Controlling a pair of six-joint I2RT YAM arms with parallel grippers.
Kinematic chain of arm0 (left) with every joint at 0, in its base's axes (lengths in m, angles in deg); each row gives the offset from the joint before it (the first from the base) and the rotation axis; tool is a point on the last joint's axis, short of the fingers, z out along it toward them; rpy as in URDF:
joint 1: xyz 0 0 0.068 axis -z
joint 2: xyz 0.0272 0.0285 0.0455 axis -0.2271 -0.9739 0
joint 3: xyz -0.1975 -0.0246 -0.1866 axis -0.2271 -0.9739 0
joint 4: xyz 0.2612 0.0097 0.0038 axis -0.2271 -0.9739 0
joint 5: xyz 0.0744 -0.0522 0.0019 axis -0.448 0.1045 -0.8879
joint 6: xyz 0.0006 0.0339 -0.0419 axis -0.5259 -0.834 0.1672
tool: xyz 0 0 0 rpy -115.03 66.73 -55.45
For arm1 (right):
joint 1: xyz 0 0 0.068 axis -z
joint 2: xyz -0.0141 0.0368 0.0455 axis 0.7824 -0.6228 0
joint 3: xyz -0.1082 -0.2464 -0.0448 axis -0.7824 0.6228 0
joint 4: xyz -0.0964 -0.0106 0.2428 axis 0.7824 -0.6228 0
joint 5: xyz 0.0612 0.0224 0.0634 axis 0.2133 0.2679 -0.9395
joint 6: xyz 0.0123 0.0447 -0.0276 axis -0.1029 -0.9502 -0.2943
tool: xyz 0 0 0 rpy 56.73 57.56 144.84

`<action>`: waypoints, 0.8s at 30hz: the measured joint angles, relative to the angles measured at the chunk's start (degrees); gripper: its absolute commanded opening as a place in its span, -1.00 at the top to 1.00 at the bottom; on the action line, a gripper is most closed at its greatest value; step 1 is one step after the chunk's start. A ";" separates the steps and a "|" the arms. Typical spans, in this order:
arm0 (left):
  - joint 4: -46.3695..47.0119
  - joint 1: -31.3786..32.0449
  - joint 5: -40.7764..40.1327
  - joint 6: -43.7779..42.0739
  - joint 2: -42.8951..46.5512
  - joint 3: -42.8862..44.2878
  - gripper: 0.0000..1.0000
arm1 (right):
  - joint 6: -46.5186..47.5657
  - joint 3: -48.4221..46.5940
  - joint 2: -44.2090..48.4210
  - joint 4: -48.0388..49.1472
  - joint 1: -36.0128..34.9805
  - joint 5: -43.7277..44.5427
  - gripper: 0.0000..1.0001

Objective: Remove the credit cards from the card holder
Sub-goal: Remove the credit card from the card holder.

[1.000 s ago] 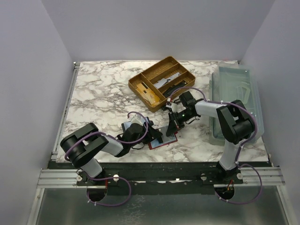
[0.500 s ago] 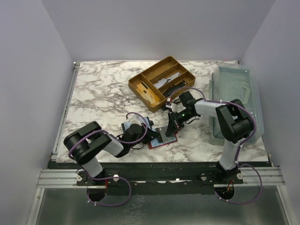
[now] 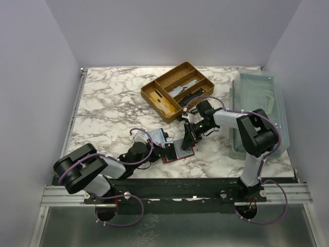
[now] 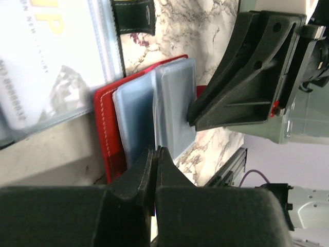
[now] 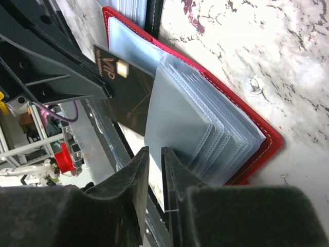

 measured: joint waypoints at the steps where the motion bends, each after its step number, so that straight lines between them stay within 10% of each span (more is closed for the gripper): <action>1: -0.46 0.02 0.04 -0.09 1.11 -0.59 1.00 | 0.02 0.00 0.00 0.00 0.00 0.00 0.54; 16: -18.88 0.00 1.81 -12.04 35.98 -0.66 1.00 | 14.69 0.07 11.80 -3.72 0.09 -9.90 0.09; 24: -21.94 0.00 3.91 -19.12 37.64 1.46 1.00 | 21.81 0.07 20.37 -4.55 0.09 -16.33 -0.32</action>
